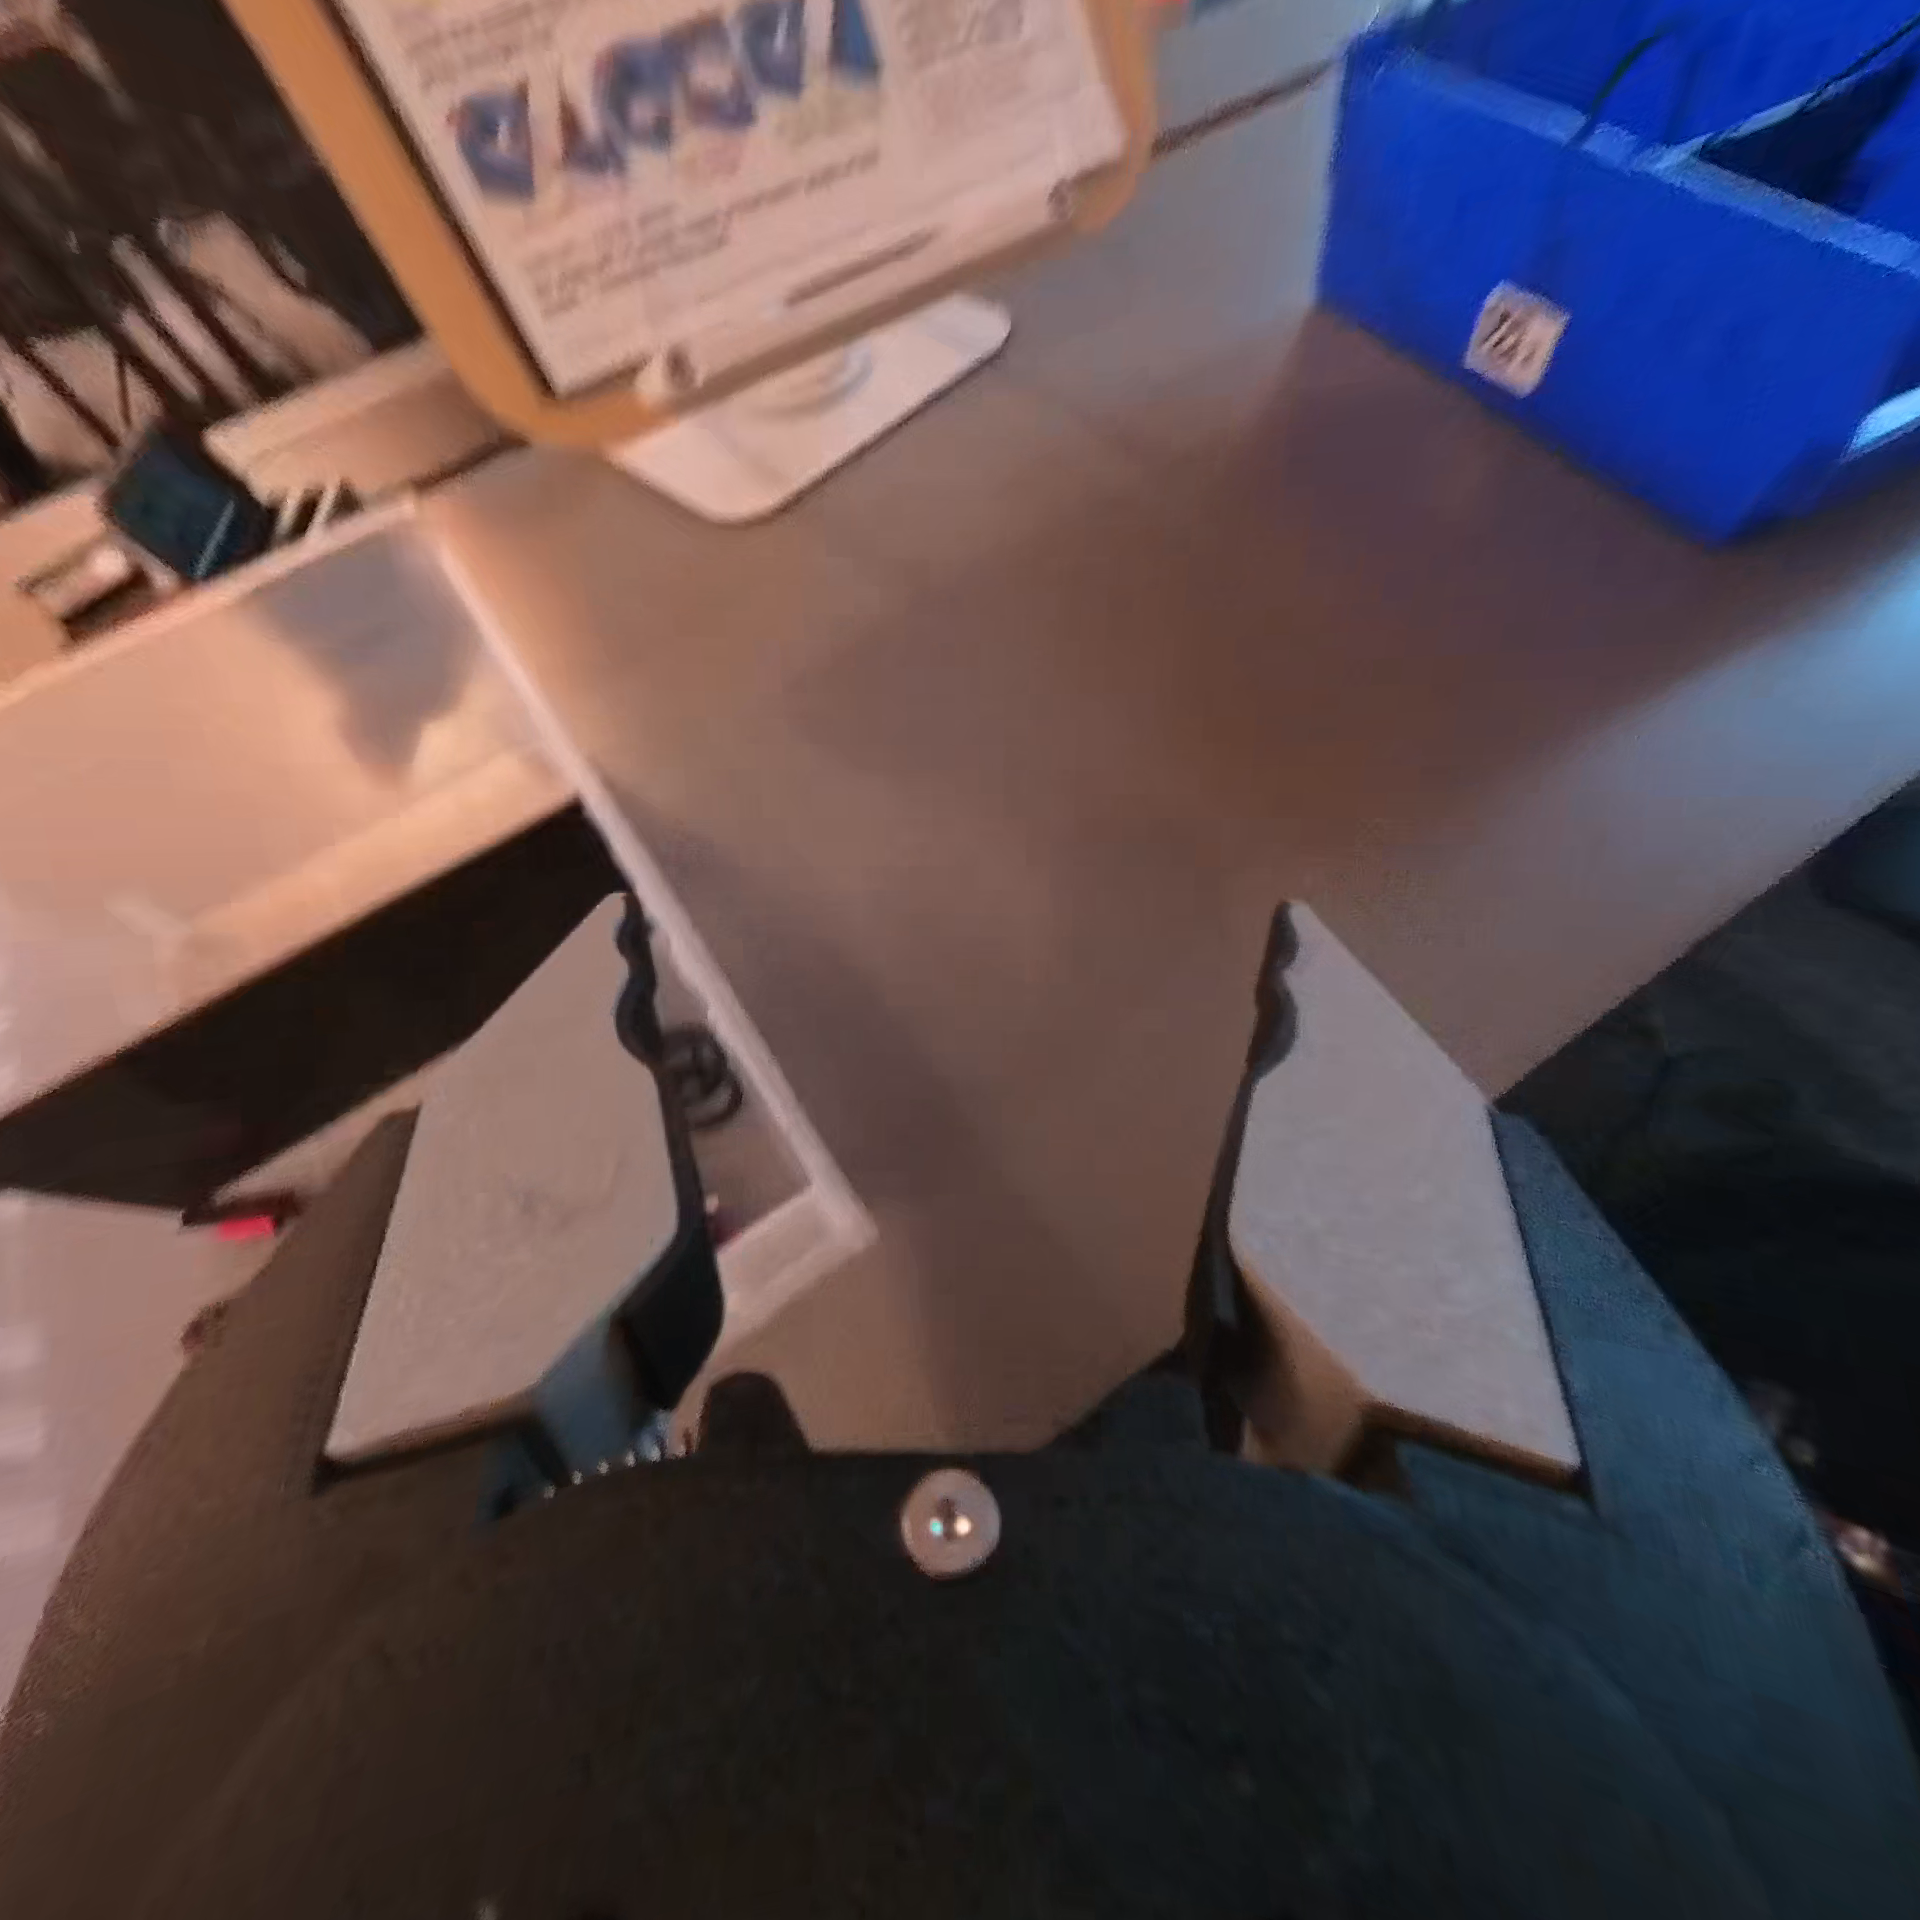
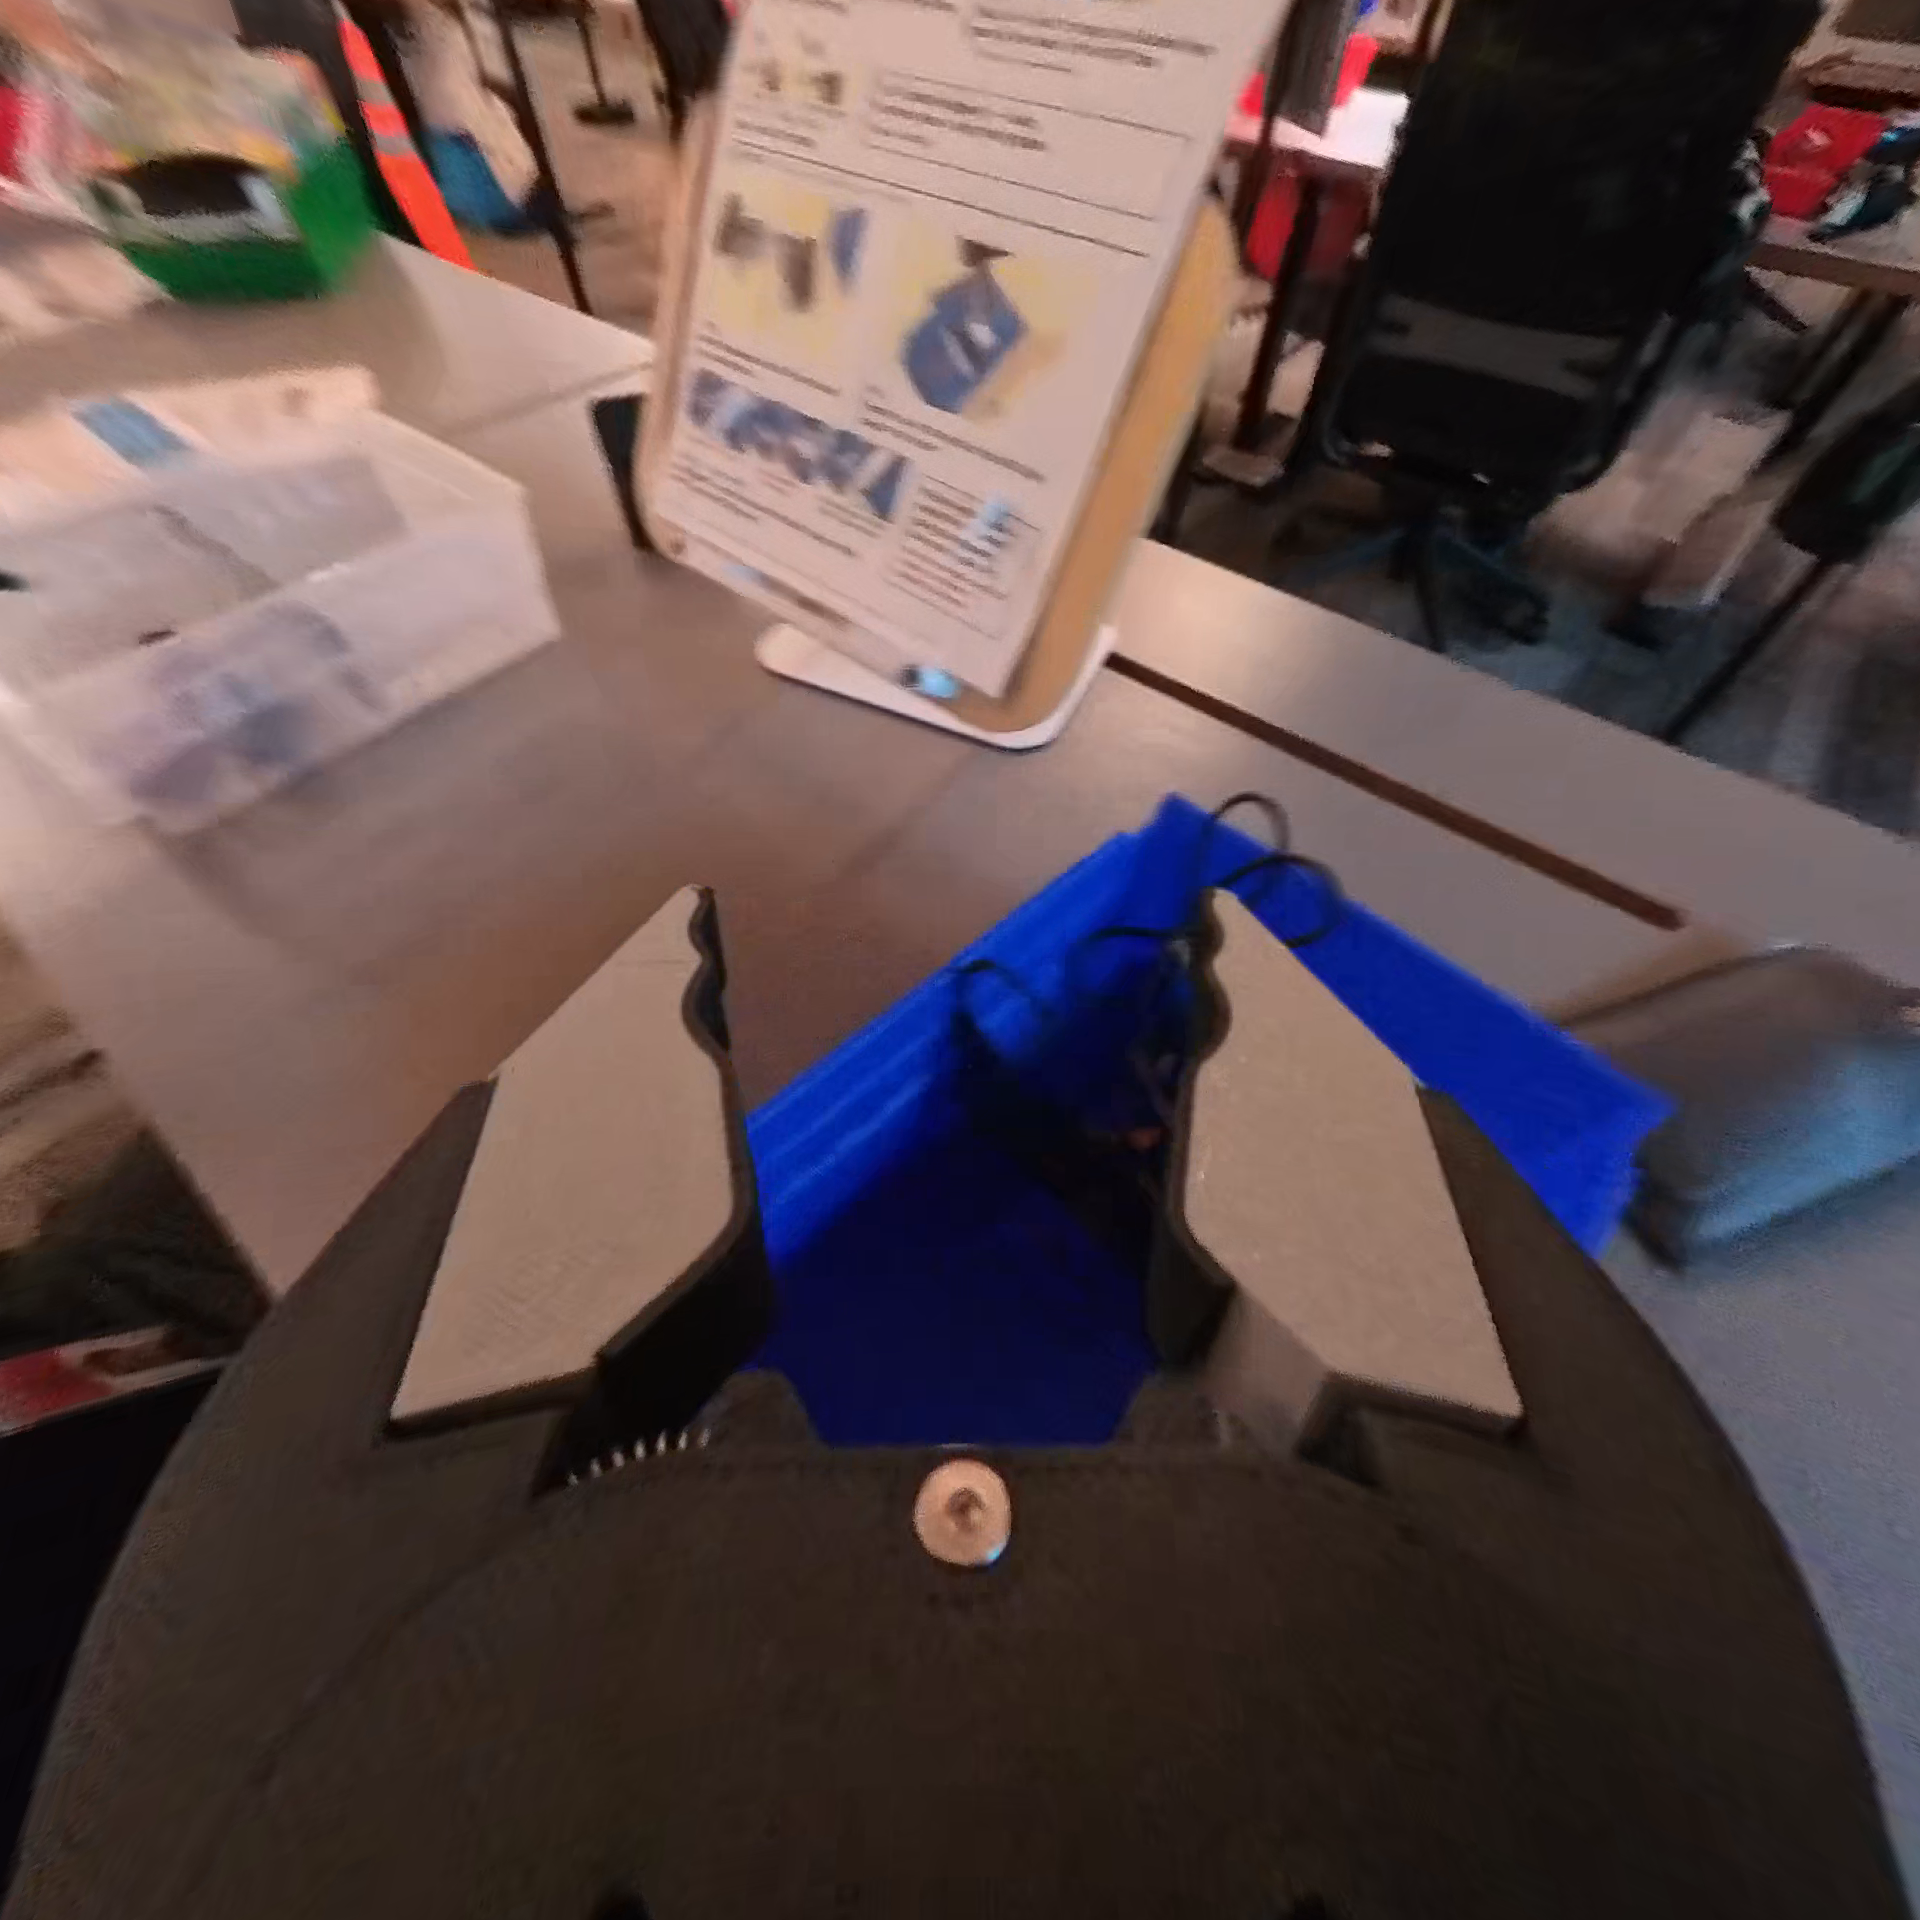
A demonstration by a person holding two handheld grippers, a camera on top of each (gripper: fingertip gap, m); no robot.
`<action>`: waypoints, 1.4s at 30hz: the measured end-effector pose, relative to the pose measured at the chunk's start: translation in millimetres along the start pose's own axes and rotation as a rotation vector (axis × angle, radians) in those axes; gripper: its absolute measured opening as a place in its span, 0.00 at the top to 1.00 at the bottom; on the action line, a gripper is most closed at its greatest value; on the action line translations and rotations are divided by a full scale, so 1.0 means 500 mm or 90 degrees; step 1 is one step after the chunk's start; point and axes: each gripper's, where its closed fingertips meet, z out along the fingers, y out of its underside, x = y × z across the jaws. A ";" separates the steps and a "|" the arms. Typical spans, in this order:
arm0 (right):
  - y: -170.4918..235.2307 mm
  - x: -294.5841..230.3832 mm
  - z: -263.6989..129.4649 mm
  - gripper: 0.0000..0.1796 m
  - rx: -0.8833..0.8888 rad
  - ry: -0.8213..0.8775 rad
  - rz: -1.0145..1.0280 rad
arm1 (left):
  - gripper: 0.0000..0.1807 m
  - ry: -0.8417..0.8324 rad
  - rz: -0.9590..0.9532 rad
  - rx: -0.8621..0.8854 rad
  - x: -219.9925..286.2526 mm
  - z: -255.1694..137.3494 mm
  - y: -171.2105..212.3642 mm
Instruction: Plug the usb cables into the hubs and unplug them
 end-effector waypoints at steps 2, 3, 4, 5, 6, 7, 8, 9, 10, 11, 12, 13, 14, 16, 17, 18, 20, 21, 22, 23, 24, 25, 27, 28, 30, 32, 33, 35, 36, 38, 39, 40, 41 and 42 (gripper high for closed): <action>0.046 -0.062 -0.013 0.47 0.001 0.003 -0.009 | 0.37 -0.002 -0.014 -0.044 -0.009 -0.002 0.059; 0.074 -0.080 -0.014 0.46 -0.003 0.026 -0.015 | 0.37 -0.010 -0.021 -0.060 -0.018 -0.003 0.085; 0.102 -0.088 -0.011 0.47 -0.006 0.059 -0.014 | 0.36 -0.029 -0.031 -0.072 -0.031 -0.004 0.107; 0.131 -0.097 -0.004 0.47 -0.013 0.084 -0.007 | 0.36 -0.050 -0.041 -0.080 -0.043 -0.001 0.124; 0.161 -0.109 0.010 0.45 -0.025 0.095 0.005 | 0.36 -0.061 -0.047 -0.080 -0.049 0.007 0.135; 0.191 -0.122 0.029 0.43 -0.039 0.098 0.020 | 0.36 -0.060 -0.051 -0.074 -0.049 0.020 0.140; 0.217 -0.134 0.051 0.40 -0.054 0.100 0.035 | 0.36 -0.055 -0.057 -0.068 -0.048 0.037 0.145; 0.238 -0.142 0.076 0.37 -0.066 0.106 0.046 | 0.39 -0.056 -0.066 -0.070 -0.051 0.059 0.151; 0.256 -0.141 0.100 0.37 -0.077 0.124 0.052 | 0.51 -0.070 -0.061 -0.083 -0.059 0.078 0.160; 0.271 -0.131 0.123 0.37 -0.090 0.156 0.050 | 0.64 -0.120 -0.018 -0.069 -0.084 0.087 0.152; 0.286 -0.121 0.144 0.39 -0.108 0.187 0.043 | 0.77 -0.154 0.023 -0.076 -0.102 0.091 0.151; 0.301 -0.112 0.164 0.41 -0.130 0.206 0.033 | 0.91 -0.168 0.054 -0.079 -0.111 0.093 0.148; 0.316 -0.109 0.184 0.45 -0.155 0.207 0.024 | 0.91 -0.181 0.068 -0.089 -0.121 0.094 0.149; 0.333 -0.120 0.216 0.64 -0.190 0.179 0.017 | 0.96 -0.246 0.102 -0.115 -0.165 0.069 0.154; 0.331 -0.117 0.222 0.66 -0.202 0.195 0.004 | 0.96 -0.254 0.098 -0.114 -0.184 0.053 0.154; 0.332 -0.119 0.225 0.68 -0.226 0.209 -0.021 | 0.97 -0.241 0.069 -0.092 -0.197 0.038 0.148; 0.327 -0.149 0.242 0.70 -0.250 0.207 -0.046 | 0.99 -0.221 0.011 -0.053 -0.225 0.004 0.132; 0.321 -0.176 0.255 0.69 -0.247 0.193 -0.050 | 0.99 -0.217 0.002 -0.035 -0.236 -0.012 0.120; 0.315 -0.207 0.268 0.69 -0.243 0.177 -0.056 | 0.98 -0.214 -0.006 -0.021 -0.244 -0.027 0.107; 0.308 -0.243 0.282 0.70 -0.238 0.159 -0.064 | 0.97 -0.218 -0.013 -0.004 -0.251 -0.044 0.093; 0.302 -0.281 0.296 0.70 -0.232 0.143 -0.070 | 0.97 -0.223 -0.018 0.018 -0.256 -0.061 0.077; 0.294 -0.324 0.310 0.71 -0.222 0.126 -0.070 | 0.96 -0.231 -0.039 0.031 -0.262 -0.080 0.067; 0.278 -0.425 0.337 0.72 -0.195 0.072 -0.049 | 0.97 -0.228 -0.040 0.043 -0.265 -0.112 0.059; 0.271 -0.480 0.351 0.70 -0.182 0.041 -0.043 | 0.96 -0.236 -0.030 0.052 -0.267 -0.130 0.055; 0.258 -0.588 0.381 0.69 -0.167 -0.012 -0.067 | 0.97 -0.242 -0.033 0.080 -0.267 -0.169 0.041; 0.242 -0.699 0.420 0.67 -0.167 -0.072 -0.114 | 0.97 -0.256 -0.038 0.115 -0.270 -0.213 0.020; 0.232 -0.753 0.444 0.66 -0.168 -0.101 -0.132 | 0.96 -0.266 -0.037 0.135 -0.271 -0.234 0.008; 0.206 -0.866 0.505 0.61 -0.164 -0.169 -0.142 | 0.96 -0.293 -0.029 0.177 -0.272 -0.268 -0.019; 0.191 -0.916 0.536 0.58 -0.160 -0.195 -0.141 | 0.96 -0.307 -0.020 0.194 -0.272 -0.281 -0.030; 0.147 -0.981 0.583 0.58 -0.131 -0.190 -0.142 | 0.96 -0.335 0.004 0.217 -0.270 -0.300 -0.044; 0.119 -1.002 0.591 0.59 -0.103 -0.178 -0.138 | 0.96 -0.346 0.012 0.227 -0.269 -0.307 -0.048; 0.094 -1.020 0.585 0.62 -0.076 -0.180 -0.130 | 0.96 -0.355 0.015 0.236 -0.269 -0.314 -0.051; 0.077 -1.038 0.567 0.63 -0.062 -0.199 -0.122 | 0.97 -0.363 0.017 0.248 -0.268 -0.322 -0.054; 0.072 -1.053 0.539 0.63 -0.064 -0.234 -0.118 | 0.96 -0.370 0.026 0.260 -0.265 -0.330 -0.059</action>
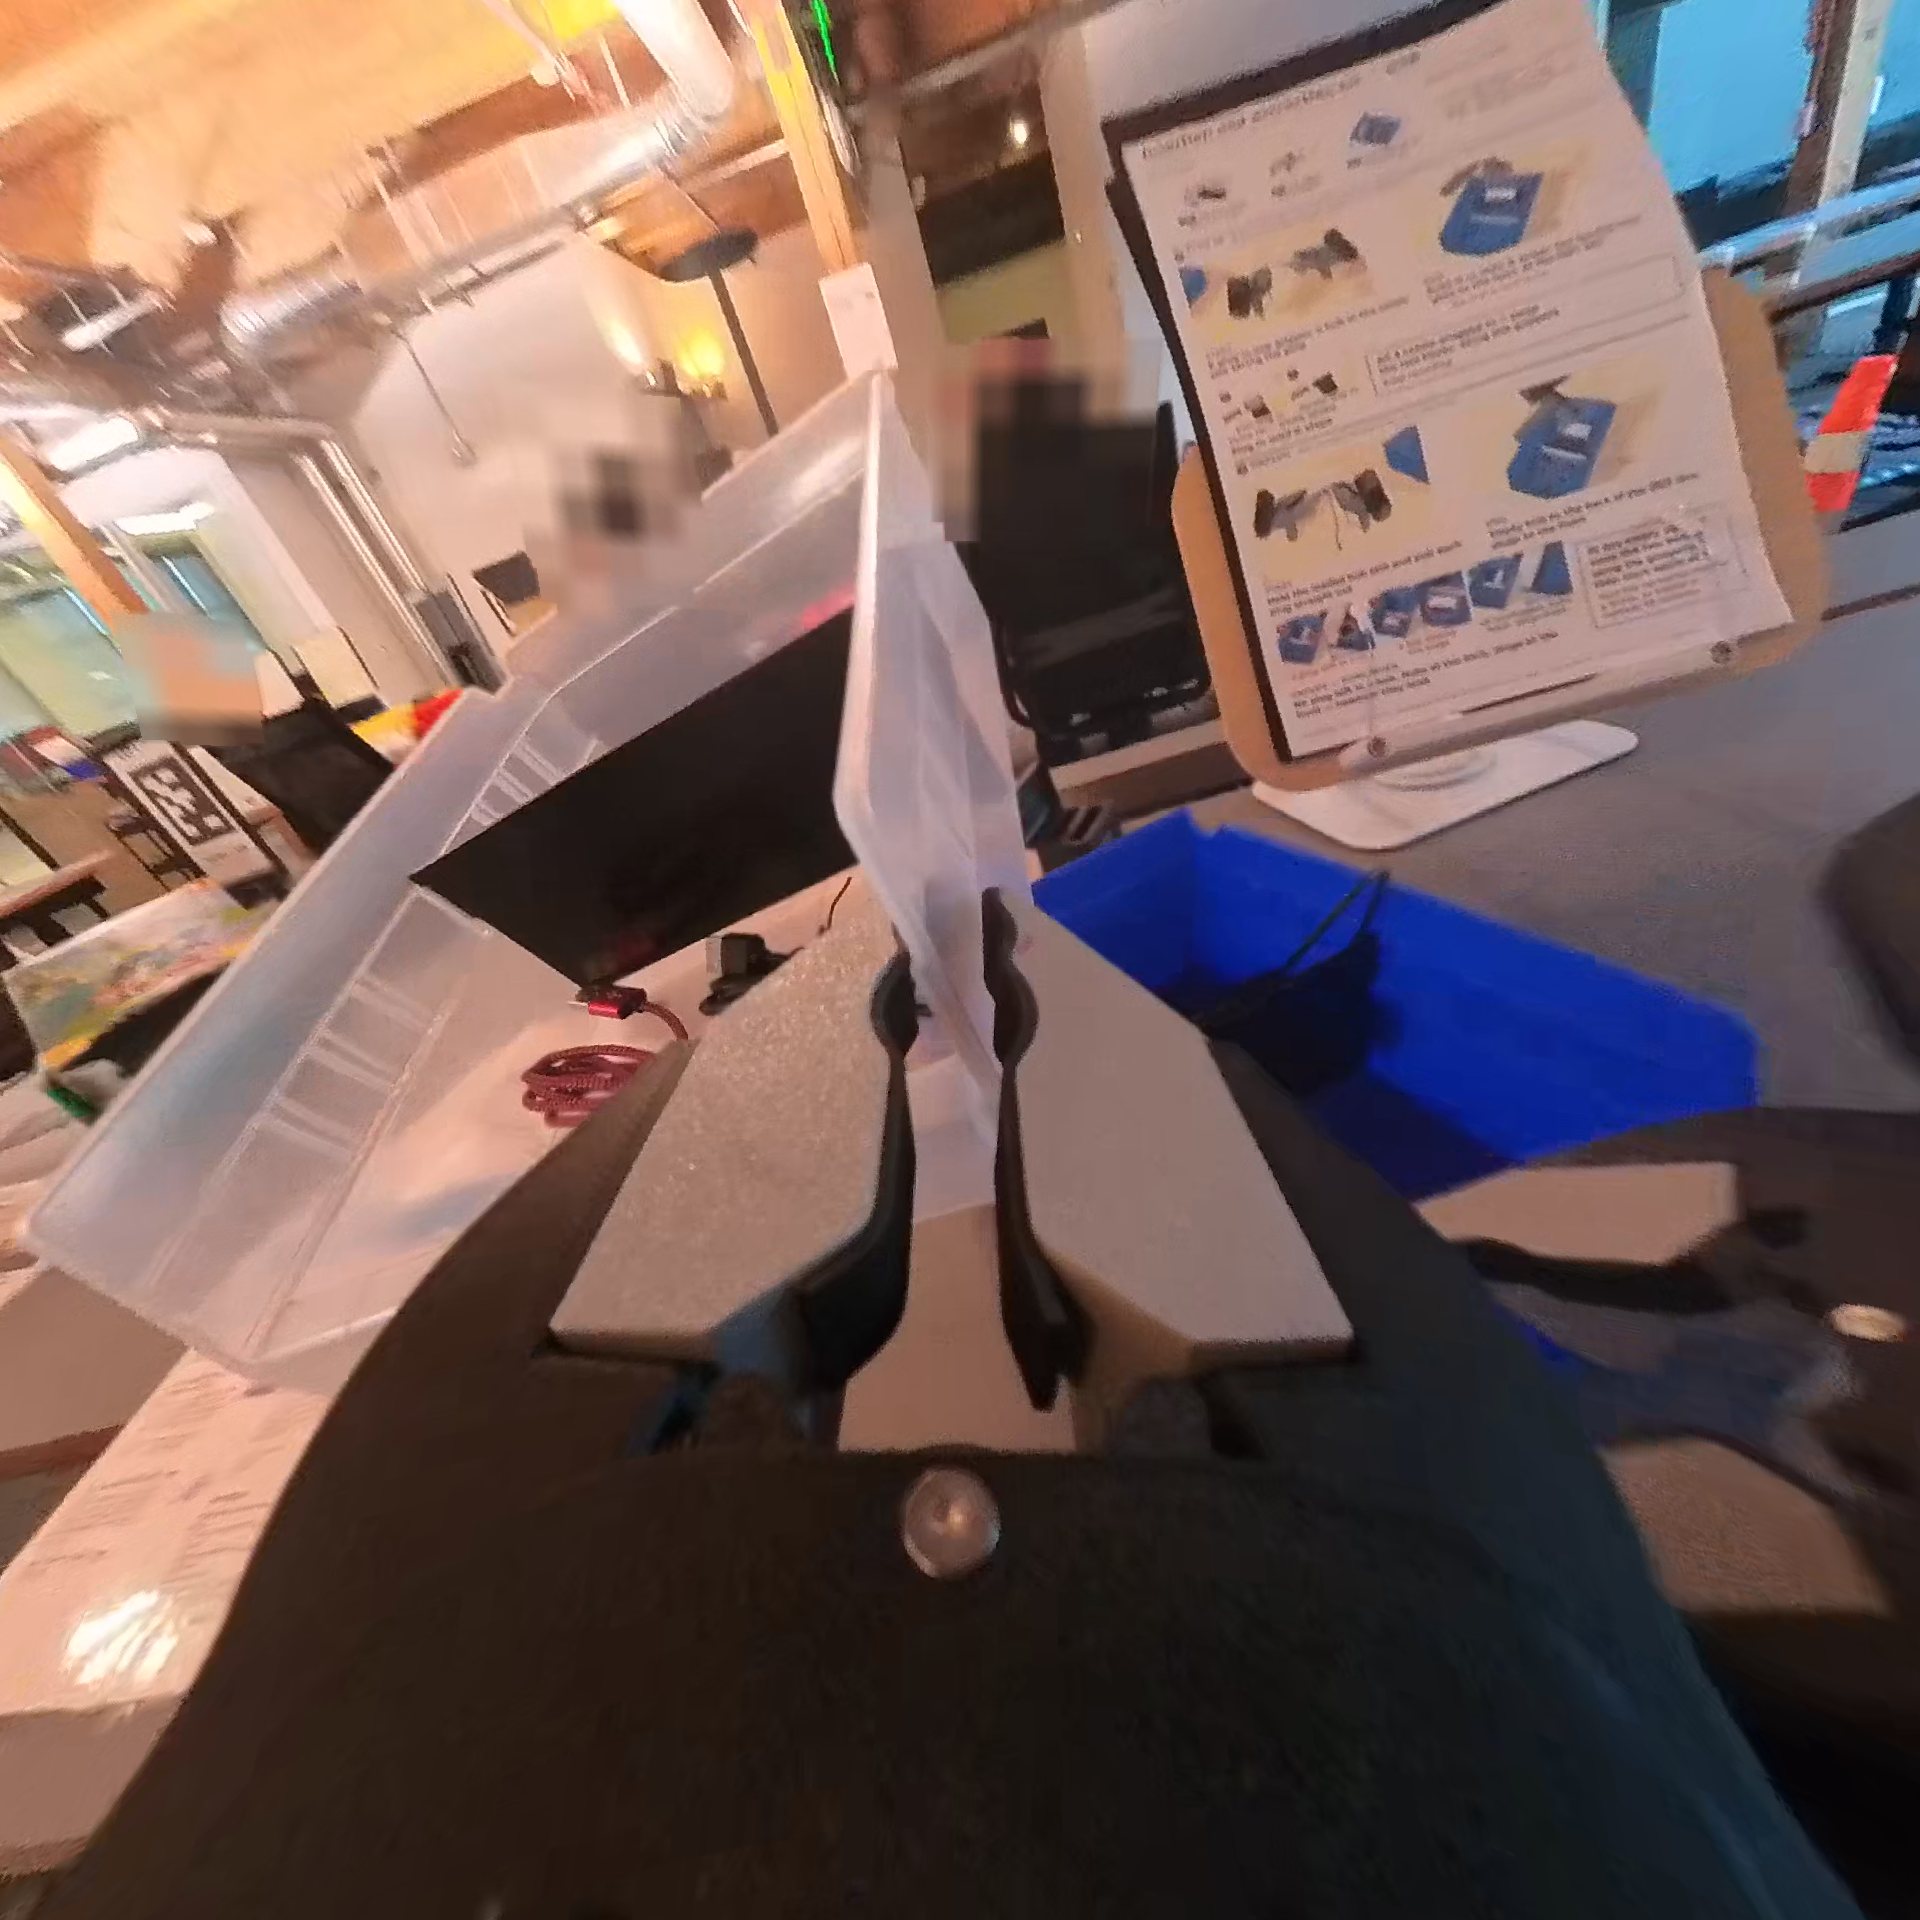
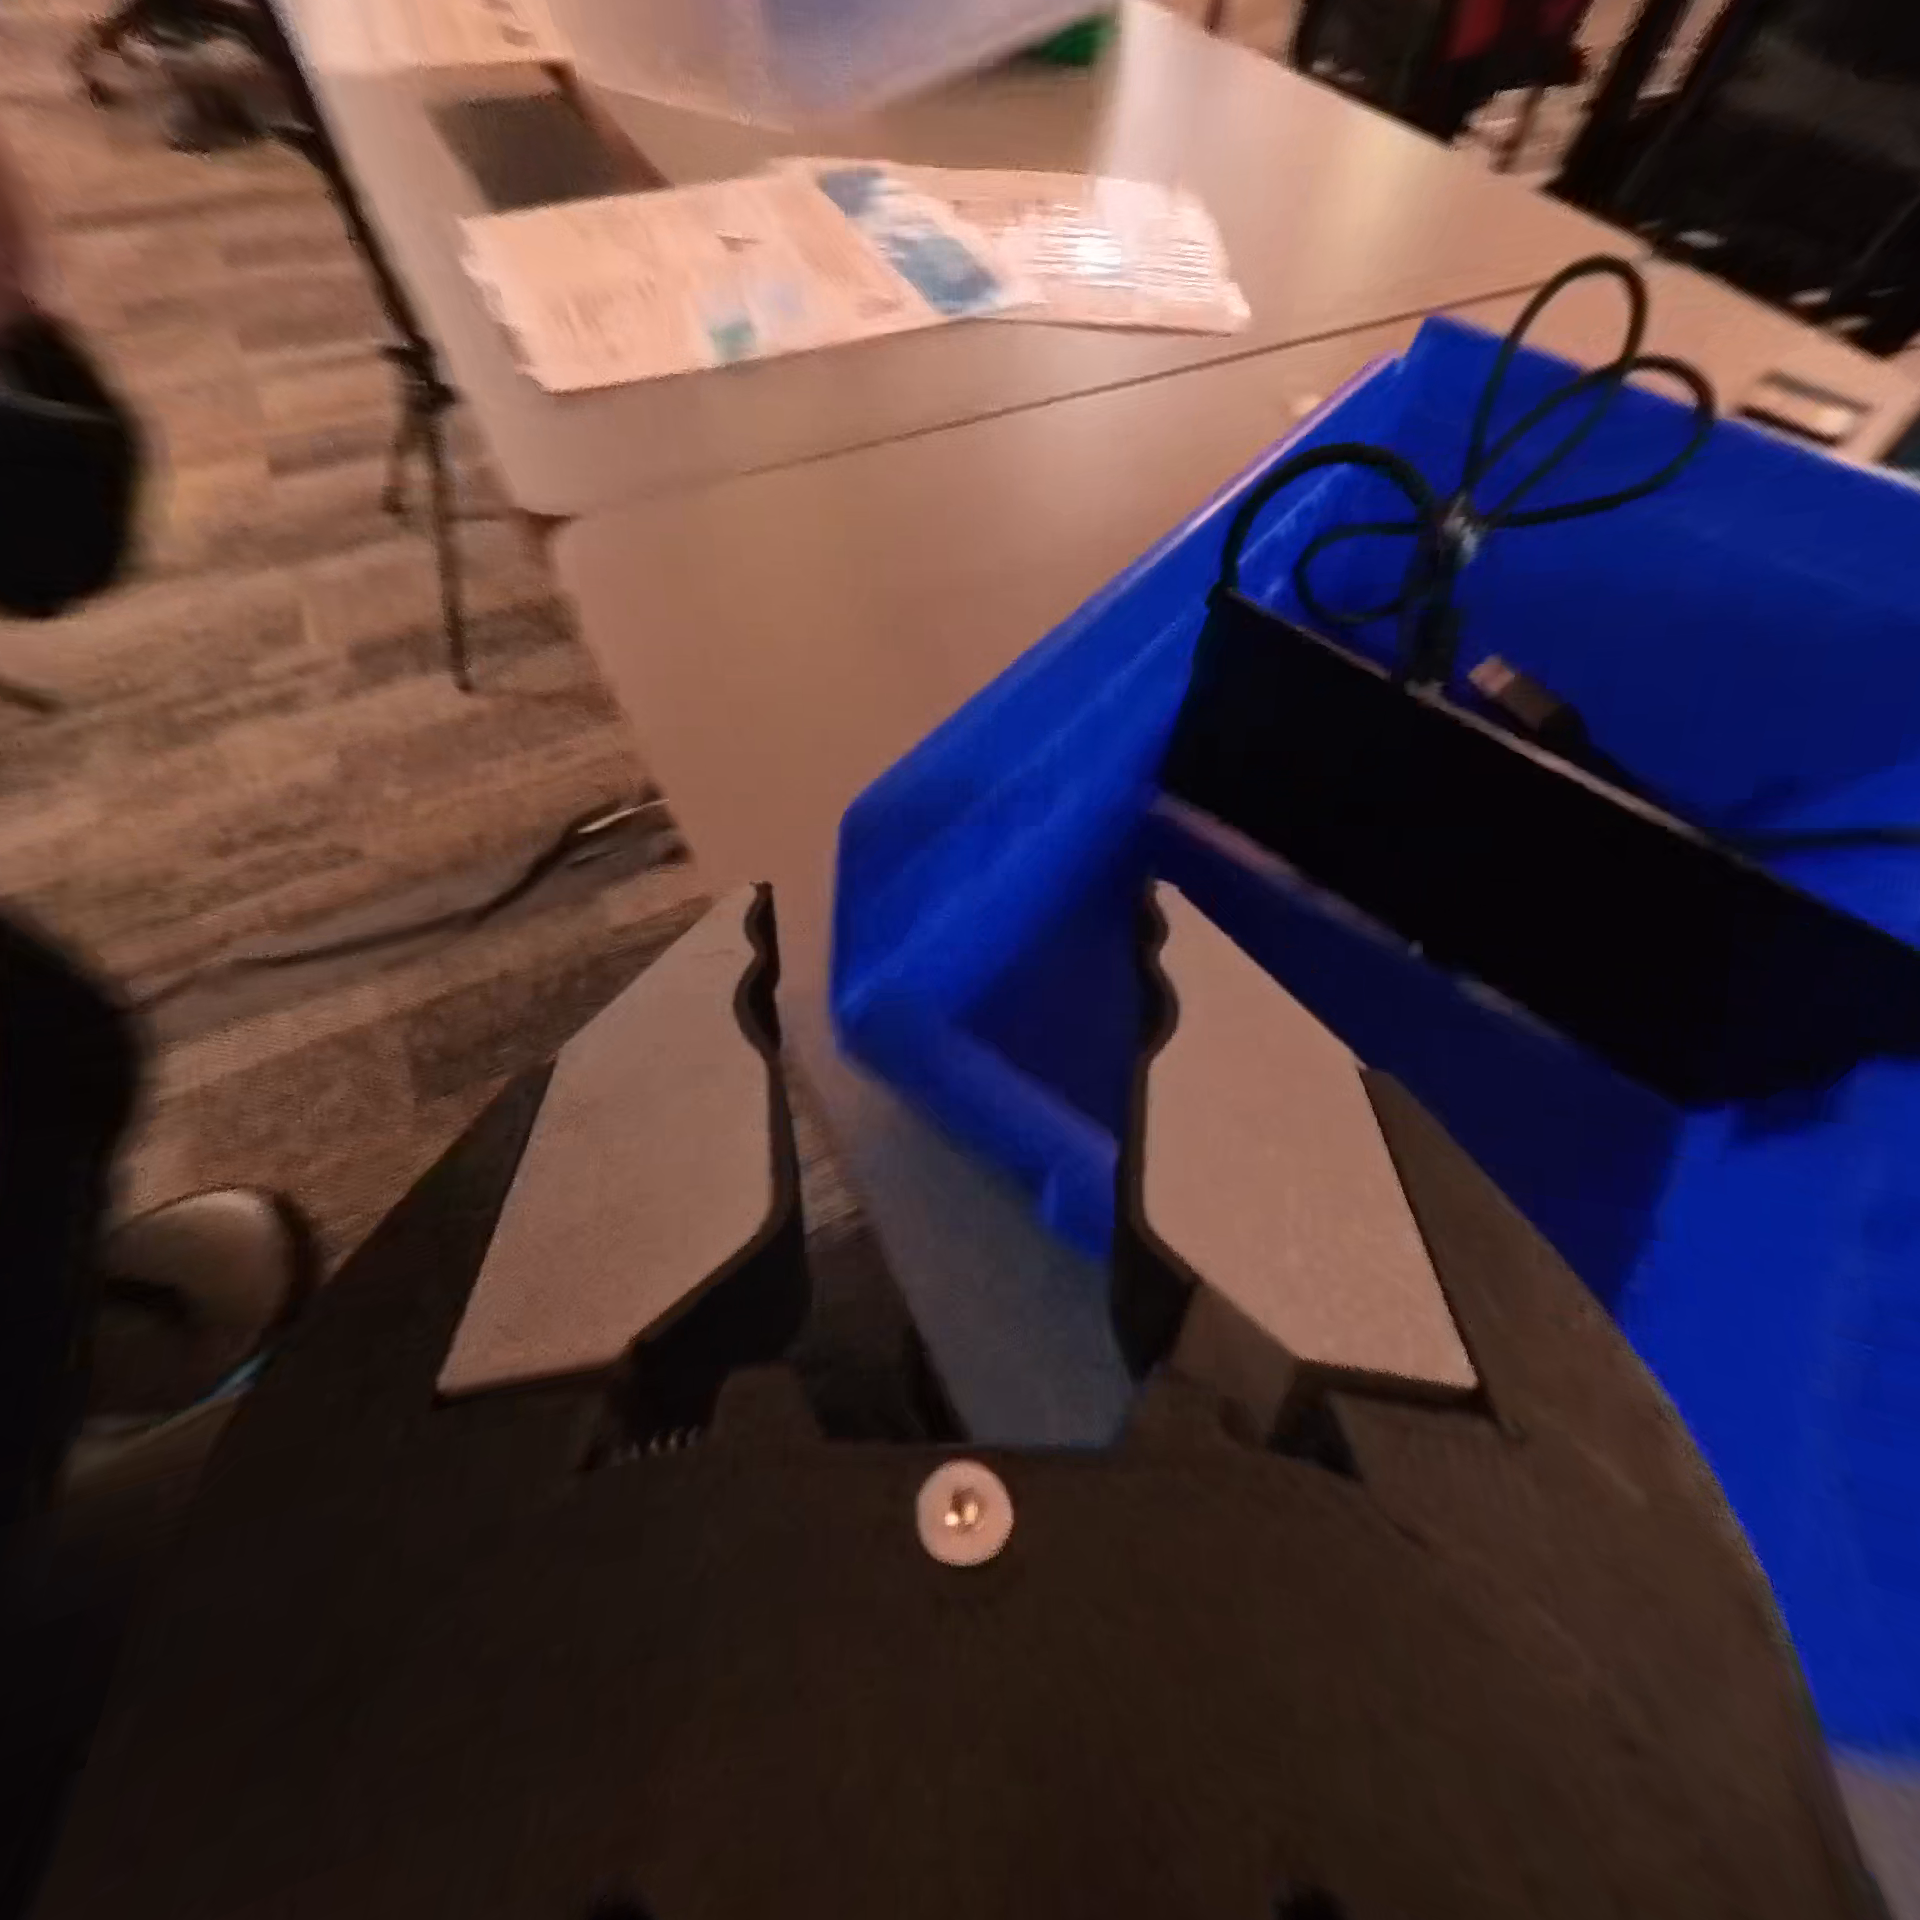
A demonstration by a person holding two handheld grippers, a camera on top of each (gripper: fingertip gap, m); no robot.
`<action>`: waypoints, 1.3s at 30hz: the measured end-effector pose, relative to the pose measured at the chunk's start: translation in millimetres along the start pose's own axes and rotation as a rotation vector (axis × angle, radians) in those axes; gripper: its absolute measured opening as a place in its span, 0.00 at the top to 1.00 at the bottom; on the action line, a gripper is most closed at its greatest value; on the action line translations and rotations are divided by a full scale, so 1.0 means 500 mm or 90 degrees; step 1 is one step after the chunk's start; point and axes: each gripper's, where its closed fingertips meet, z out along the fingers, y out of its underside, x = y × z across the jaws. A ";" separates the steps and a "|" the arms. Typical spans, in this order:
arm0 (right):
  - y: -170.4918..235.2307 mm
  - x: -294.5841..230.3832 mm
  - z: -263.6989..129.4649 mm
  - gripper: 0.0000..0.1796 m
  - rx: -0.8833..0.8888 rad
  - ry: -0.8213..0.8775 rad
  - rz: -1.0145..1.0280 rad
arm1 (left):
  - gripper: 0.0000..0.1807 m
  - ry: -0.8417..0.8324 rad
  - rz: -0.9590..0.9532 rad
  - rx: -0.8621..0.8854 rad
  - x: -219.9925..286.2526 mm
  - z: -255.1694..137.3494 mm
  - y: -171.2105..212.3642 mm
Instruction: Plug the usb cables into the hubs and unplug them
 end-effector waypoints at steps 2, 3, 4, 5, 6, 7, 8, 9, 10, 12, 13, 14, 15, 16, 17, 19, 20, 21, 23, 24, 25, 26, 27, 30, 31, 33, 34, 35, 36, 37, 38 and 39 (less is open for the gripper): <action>0.000 -0.037 -0.065 0.60 -0.005 -0.082 -0.015 | 0.97 -0.011 0.023 0.025 0.003 -0.012 -0.018; 0.002 -0.039 -0.103 0.58 -0.002 -0.106 -0.030 | 0.97 -0.015 0.039 0.030 0.009 -0.016 -0.026; 0.005 -0.030 -0.141 0.57 0.003 -0.118 -0.044 | 0.97 -0.018 0.054 0.029 0.019 -0.018 -0.032; 0.010 -0.010 -0.178 0.57 0.007 -0.119 -0.050 | 0.97 -0.019 0.070 0.027 0.032 -0.017 -0.037; 0.015 0.018 -0.214 0.57 0.015 -0.110 -0.043 | 0.97 -0.016 0.088 0.024 0.050 -0.015 -0.041; 0.019 0.049 -0.251 0.58 0.028 -0.101 -0.028 | 0.98 -0.009 0.103 0.021 0.072 -0.014 -0.047; 0.025 0.079 -0.289 0.58 0.042 -0.097 -0.015 | 0.98 0.003 0.113 0.022 0.097 -0.013 -0.054; 0.034 0.111 -0.328 0.57 0.054 -0.091 -0.004 | 0.98 0.020 0.123 0.026 0.126 -0.015 -0.065; 0.045 0.146 -0.365 0.58 0.064 -0.077 0.006 | 0.98 0.044 0.131 0.029 0.160 -0.017 -0.076; 0.081 0.221 -0.436 0.58 0.063 -0.032 0.025 | 0.98 0.106 0.143 0.042 0.241 -0.023 -0.099; 0.103 0.260 -0.470 0.57 0.054 -0.002 0.034 | 0.97 0.141 0.145 0.050 0.286 -0.026 -0.108; 0.124 0.298 -0.503 0.57 0.046 0.027 0.042 | 0.97 0.175 0.143 0.059 0.333 -0.026 -0.115; 0.143 0.328 -0.535 0.58 0.036 0.044 0.047 | 0.97 0.204 0.137 0.066 0.381 -0.020 -0.121; 0.158 0.348 -0.565 0.61 0.017 0.048 0.047 | 0.97 0.228 0.131 0.067 0.430 -0.008 -0.125; 0.170 0.365 -0.595 0.62 -0.007 0.053 0.047 | 0.97 0.252 0.132 0.062 0.483 0.008 -0.124; 0.160 0.410 -0.659 0.54 0.006 0.113 0.047 | 0.97 0.293 0.146 0.049 0.591 0.043 -0.110; 0.146 0.428 -0.693 0.57 0.040 0.142 0.041 | 0.97 0.314 0.153 0.041 0.644 0.059 -0.096; 0.135 0.438 -0.721 0.62 0.071 0.157 0.037 | 0.97 0.335 0.157 0.031 0.695 0.071 -0.080; 0.127 0.445 -0.758 0.59 0.107 0.152 0.042 | 0.97 0.387 0.177 0.004 0.794 0.082 -0.042; 0.130 0.451 -0.767 0.59 0.111 0.150 0.049 | 0.97 0.410 0.200 0.001 0.839 0.078 -0.028; 0.135 0.459 -0.771 0.58 0.109 0.155 0.058 | 0.96 0.422 0.230 0.007 0.879 0.075 -0.018; 0.141 0.466 -0.770 0.58 0.102 0.161 0.065 | 0.96 0.434 0.250 0.011 0.914 0.071 -0.011; 0.148 0.468 -0.764 0.57 0.089 0.163 0.067 | 0.96 0.455 0.250 0.011 0.946 0.064 -0.007; 0.169 0.454 -0.732 0.56 0.033 0.161 0.034 | 0.96 0.487 0.249 0.029 1.007 0.044 -0.011; 0.180 0.449 -0.719 0.56 0.007 0.161 0.021 | 0.96 0.494 0.234 0.029 1.019 0.037 -0.013; 0.201 0.445 -0.693 0.55 -0.036 0.158 0.001 | 0.96 0.522 0.212 0.008 1.045 0.024 0.000; 0.210 0.445 -0.680 0.55 -0.052 0.155 -0.003 | 0.96 0.543 0.215 -0.026 1.057 0.017 0.020; 0.221 0.446 -0.666 0.55 -0.068 0.150 -0.002 | 0.93 0.568 0.214 -0.059 1.064 0.007 0.040; 0.232 0.447 -0.653 0.55 -0.086 0.145 -0.001 | 0.90 0.614 0.205 -0.086 1.070 -0.011 0.056; 0.245 0.447 -0.642 0.55 -0.106 0.140 -0.002 | 0.85 0.663 0.174 -0.110 1.071 -0.031 0.064; 0.258 0.444 -0.633 0.58 -0.131 0.134 -0.008 | 0.78 0.716 0.126 -0.137 1.065 -0.055 0.063; 0.268 0.436 -0.627 0.62 -0.155 0.129 -0.022 | 0.71 0.775 0.073 -0.164 1.054 -0.083 0.059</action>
